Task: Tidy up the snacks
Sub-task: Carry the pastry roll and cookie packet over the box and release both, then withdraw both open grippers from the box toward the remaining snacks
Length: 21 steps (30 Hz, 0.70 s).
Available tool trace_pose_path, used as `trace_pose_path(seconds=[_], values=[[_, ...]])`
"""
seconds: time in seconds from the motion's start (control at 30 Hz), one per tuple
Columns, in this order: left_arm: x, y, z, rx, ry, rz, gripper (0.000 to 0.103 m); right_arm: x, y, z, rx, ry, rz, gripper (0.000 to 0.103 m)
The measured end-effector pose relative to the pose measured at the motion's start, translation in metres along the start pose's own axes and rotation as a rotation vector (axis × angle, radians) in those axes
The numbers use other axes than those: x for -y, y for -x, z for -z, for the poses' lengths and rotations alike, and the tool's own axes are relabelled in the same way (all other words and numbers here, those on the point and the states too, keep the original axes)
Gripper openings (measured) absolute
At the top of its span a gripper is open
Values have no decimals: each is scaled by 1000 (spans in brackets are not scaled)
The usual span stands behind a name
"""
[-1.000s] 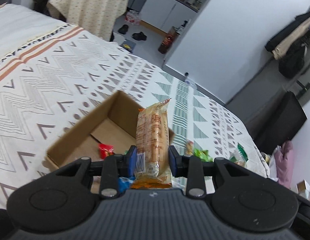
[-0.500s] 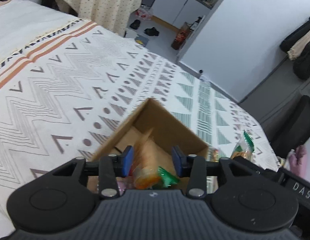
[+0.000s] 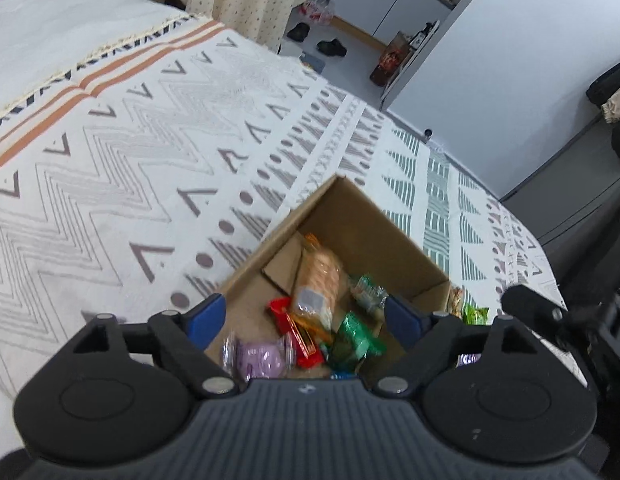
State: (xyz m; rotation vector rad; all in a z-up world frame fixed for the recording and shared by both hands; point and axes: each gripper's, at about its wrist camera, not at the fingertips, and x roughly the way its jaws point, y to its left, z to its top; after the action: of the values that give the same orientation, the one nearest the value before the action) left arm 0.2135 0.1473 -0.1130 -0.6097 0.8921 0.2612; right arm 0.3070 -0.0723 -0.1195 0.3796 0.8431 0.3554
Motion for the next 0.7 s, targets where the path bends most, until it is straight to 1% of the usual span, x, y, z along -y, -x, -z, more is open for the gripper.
trace_pose_path(seconds=[0.07, 0.13, 0.2, 0.3, 0.37, 0.47, 0.53, 0.7], values=[[5, 0, 5, -12, -7, -7, 86, 7, 9, 2, 10, 9, 32, 103], [12, 4, 10, -3, -28, -11, 88, 13, 16, 4, 18, 28, 63, 103], [19, 10, 16, 13, -47, -17, 96, 19, 24, 7, 17, 53, 88, 103], [27, 18, 23, 19, -56, -10, 97, 27, 34, 9, 9, 90, 126, 103], [34, 23, 27, 33, -65, -20, 98, 31, 43, 10, 20, 112, 147, 103], [43, 32, 34, 50, -84, -14, 102, 36, 57, 13, 43, 145, 164, 103], [49, 39, 38, 62, -100, -10, 102, 39, 66, 13, 55, 155, 173, 103], [66, 49, 49, 70, -143, -16, 103, 52, 85, 12, 81, 138, 168, 103]])
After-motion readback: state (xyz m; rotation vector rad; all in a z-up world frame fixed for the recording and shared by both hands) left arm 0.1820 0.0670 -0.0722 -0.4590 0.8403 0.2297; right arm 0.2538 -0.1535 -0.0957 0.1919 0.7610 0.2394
